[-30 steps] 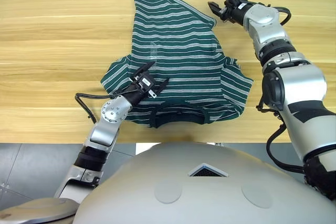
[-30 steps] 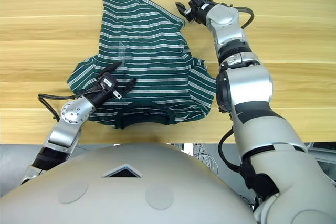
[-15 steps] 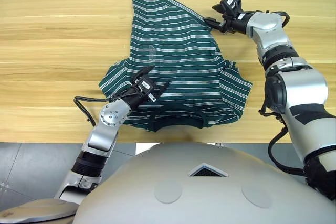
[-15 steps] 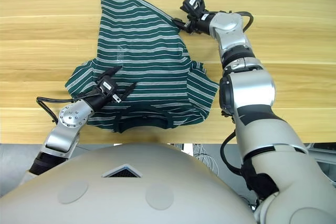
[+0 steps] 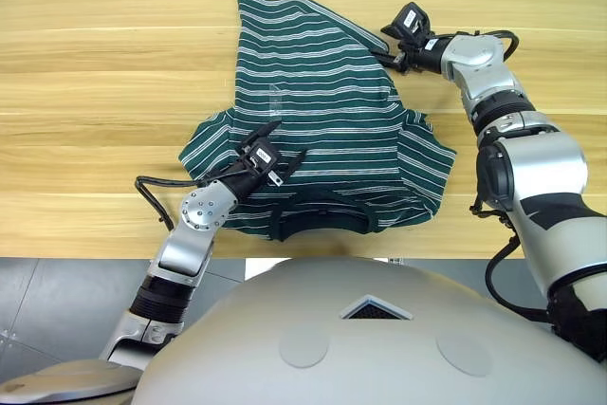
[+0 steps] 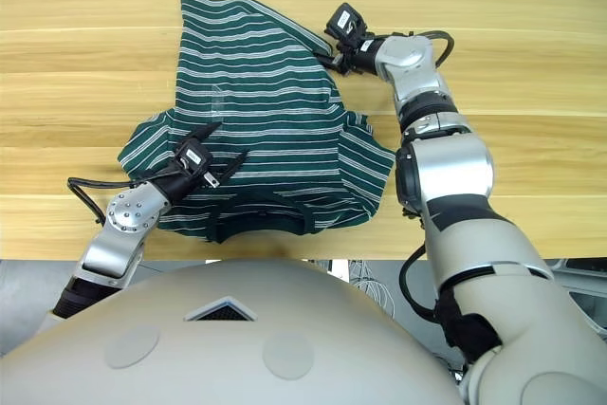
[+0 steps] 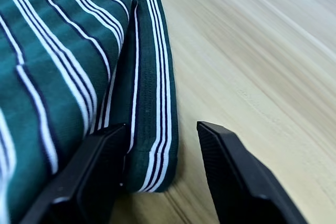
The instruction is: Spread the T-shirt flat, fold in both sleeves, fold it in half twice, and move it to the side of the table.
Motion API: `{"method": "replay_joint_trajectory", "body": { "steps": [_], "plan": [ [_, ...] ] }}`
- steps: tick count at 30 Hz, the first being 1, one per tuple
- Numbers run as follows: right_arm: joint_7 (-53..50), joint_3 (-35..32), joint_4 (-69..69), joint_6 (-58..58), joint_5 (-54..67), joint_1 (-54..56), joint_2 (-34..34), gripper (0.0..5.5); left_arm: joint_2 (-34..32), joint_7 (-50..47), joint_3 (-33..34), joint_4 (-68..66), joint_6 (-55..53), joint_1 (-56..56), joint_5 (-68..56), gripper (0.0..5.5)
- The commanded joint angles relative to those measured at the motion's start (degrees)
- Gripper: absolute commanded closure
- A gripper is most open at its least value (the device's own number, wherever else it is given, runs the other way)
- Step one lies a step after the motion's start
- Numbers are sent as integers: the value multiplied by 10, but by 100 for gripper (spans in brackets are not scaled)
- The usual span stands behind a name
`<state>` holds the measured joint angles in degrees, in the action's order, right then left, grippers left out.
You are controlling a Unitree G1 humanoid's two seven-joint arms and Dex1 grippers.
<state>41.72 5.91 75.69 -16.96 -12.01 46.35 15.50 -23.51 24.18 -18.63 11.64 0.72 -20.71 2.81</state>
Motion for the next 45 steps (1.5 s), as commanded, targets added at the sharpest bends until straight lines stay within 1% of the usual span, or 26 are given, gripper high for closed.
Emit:
{"method": "replay_joint_trajectory", "body": {
  "steps": [1, 5, 11, 14, 18, 22, 25, 27, 30, 31, 34, 36, 39, 45],
  "plan": [
    [-37, 24, 2, 1, -33, -8, 21, 300, -14, 15, -11, -23, -37, -25, 13, 193],
    [-119, 38, 9, 24, -57, 7, 34, 300, -13, 14, -12, -23, -39, -26, 15, 193],
    [-271, 61, 15, 57, -101, 42, 47, 300, -10, 14, -19, -25, -39, -25, 16, 193],
    [-340, 80, 17, 43, -131, 62, 33, 300, -7, 15, -22, -29, -38, -21, 16, 193],
    [-377, 96, 21, 24, -151, 79, 7, 300, -1, 15, -25, -34, -36, -10, 15, 193],
    [-350, 65, 13, -29, -118, 96, -5, 300, 11, 9, -26, -41, -30, 1, 10, 193],
    [-281, 39, 4, -63, -82, 89, -8, 300, 31, 0, -20, -40, -14, 10, -1, 193],
    [-205, 17, -2, -66, -46, 74, -18, 300, 53, -6, -2, -24, 9, 21, -28, 193],
    [-77, -2, -17, -51, 2, 44, -48, 300, 85, 1, 34, 29, 62, 40, -100, 193],
    [-49, -4, -22, -42, 12, 38, -56, 300, 91, 4, 45, 44, 72, 46, -120, 193],
    [8, -10, -35, 14, 37, 26, -87, 300, 106, -4, 106, 89, 88, 72, -193, 193],
    [28, -6, -46, 42, 40, 16, -94, 300, 103, -5, 135, 100, 88, 72, -212, 193],
    [43, 6, -57, 78, 33, -3, -100, 300, 90, -3, 174, 113, 84, 43, -229, 193],
    [-28, 33, -18, 153, 2, 18, -130, 300, 81, -9, 250, 136, 57, -70, -263, 193]
  ]
}}
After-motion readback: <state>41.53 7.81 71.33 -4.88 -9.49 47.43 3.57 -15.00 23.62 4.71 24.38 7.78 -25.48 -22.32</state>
